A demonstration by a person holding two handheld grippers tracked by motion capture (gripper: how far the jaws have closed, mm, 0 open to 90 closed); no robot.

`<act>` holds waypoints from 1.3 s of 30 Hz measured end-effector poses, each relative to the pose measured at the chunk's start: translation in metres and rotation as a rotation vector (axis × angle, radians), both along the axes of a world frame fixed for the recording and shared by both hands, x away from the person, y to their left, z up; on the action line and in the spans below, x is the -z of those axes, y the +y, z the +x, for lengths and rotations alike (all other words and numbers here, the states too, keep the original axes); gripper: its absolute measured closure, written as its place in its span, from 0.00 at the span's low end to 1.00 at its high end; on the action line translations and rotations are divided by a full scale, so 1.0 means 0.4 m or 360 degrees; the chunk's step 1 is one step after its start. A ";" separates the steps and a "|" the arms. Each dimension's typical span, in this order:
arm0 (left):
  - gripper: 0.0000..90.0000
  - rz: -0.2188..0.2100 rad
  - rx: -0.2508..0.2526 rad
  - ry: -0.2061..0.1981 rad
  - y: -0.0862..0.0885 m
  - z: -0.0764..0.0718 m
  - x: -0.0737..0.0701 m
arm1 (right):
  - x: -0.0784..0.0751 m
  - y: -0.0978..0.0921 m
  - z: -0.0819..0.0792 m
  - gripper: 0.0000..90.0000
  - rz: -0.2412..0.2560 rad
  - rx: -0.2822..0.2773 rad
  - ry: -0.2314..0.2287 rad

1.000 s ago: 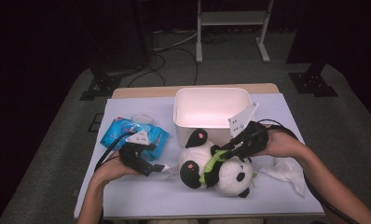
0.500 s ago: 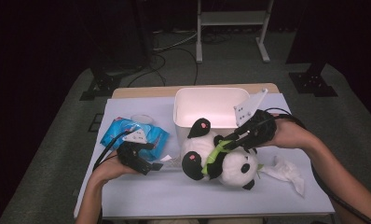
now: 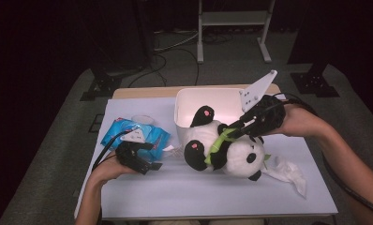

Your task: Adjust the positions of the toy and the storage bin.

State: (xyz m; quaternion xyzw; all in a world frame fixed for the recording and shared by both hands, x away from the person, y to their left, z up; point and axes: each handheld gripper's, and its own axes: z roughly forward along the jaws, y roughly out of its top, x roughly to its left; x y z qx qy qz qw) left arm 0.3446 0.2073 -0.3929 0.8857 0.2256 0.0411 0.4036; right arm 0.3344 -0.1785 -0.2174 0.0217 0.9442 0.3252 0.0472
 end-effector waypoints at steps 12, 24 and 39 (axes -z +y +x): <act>0.11 -0.0026 -0.0009 0.0011 0.006 0.002 0.003 | -0.087 0.005 0.015 0.85 -0.0021 0.0004 -0.0065; 0.11 -0.0036 -0.0013 0.0015 0.011 0.007 0.003 | -0.141 0.009 0.072 0.85 -0.0032 0.0039 -0.0094; 0.11 -0.0025 0.0009 0.0016 0.002 0.010 0.004 | -0.200 0.012 0.187 0.85 -0.0016 0.0105 -0.0118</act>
